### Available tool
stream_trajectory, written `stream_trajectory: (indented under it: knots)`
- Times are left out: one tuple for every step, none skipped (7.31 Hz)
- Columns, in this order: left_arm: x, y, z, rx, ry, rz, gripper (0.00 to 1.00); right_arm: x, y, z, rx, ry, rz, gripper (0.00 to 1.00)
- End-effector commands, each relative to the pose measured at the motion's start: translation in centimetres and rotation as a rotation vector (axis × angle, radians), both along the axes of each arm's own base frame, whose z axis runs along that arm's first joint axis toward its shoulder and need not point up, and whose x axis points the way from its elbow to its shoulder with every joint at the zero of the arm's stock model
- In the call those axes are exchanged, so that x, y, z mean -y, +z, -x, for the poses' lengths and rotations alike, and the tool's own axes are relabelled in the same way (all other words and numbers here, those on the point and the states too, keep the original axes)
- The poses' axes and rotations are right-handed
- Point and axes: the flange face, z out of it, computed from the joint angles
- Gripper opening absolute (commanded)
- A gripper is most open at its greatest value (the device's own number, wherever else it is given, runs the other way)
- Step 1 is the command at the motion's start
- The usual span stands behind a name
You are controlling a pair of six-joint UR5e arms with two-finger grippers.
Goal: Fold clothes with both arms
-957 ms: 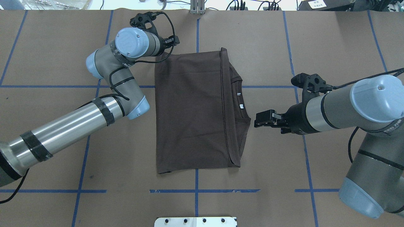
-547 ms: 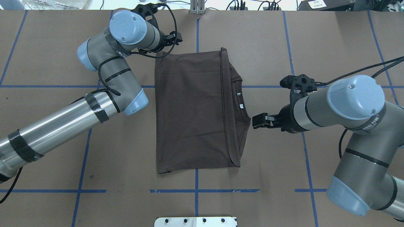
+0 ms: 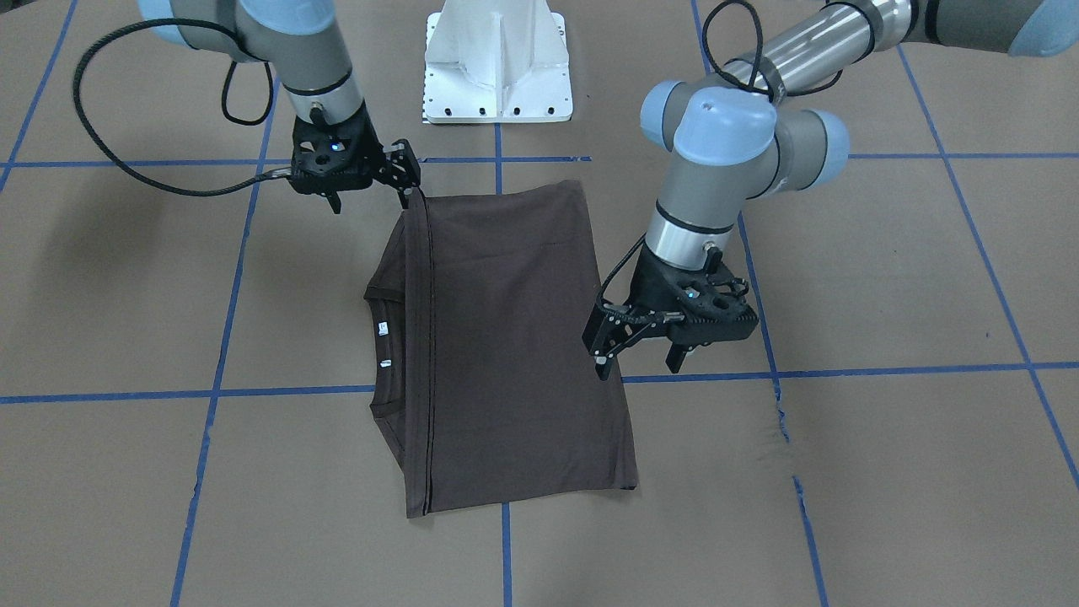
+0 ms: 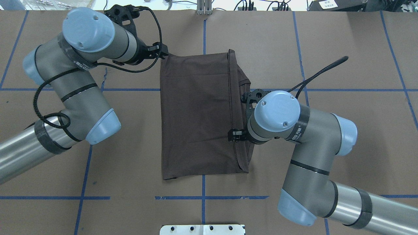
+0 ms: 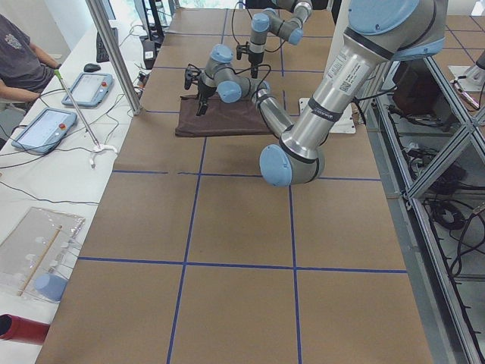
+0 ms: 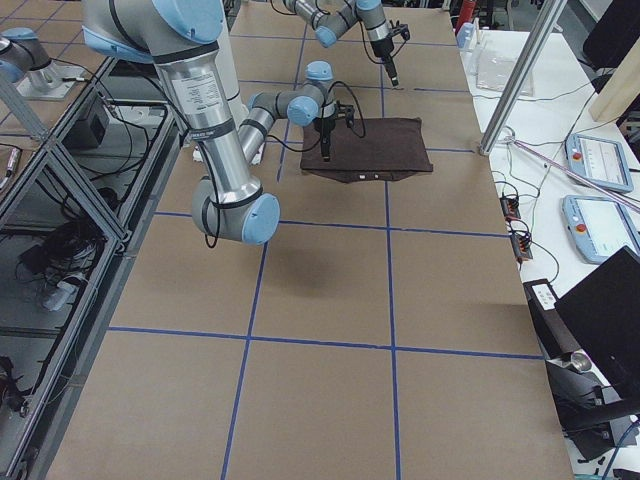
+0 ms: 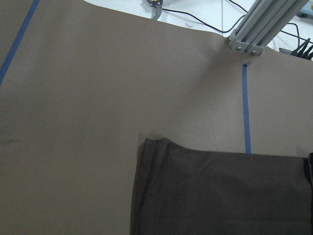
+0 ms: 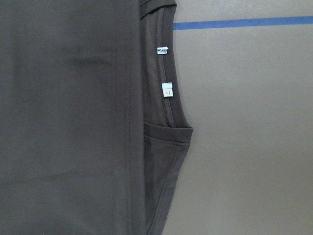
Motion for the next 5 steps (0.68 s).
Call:
stream_trajectory:
  knots:
    - [-2.2, -1.5, 1.7, -0.004, 0.01, 0.001, 1.0, -1.1, 1.1, 4.7, -0.099, -0.042, 0.035, 1.0]
    - [-2.2, -1.0, 1.7, 0.0, 0.01, 0.005, 1.0, -1.3, -0.4, 5.9, -0.14, -0.056, 0.055, 1.0]
    - [-2.3, -0.9, 1.7, 0.0, 0.01, 0.005, 1.0, -2.0, -0.1, 6.4, -0.159, -0.075, 0.061, 1.0]
    - [-2.3, -0.9, 1.7, -0.001, 0.009, 0.005, 1.0, -2.1, 0.7, 6.8, -0.178, -0.087, 0.063, 1.0]
    - [-2.3, -0.9, 1.7, -0.004, 0.009, 0.003, 1.0, -2.3, 1.8, 8.1, -0.208, -0.106, 0.061, 1.0]
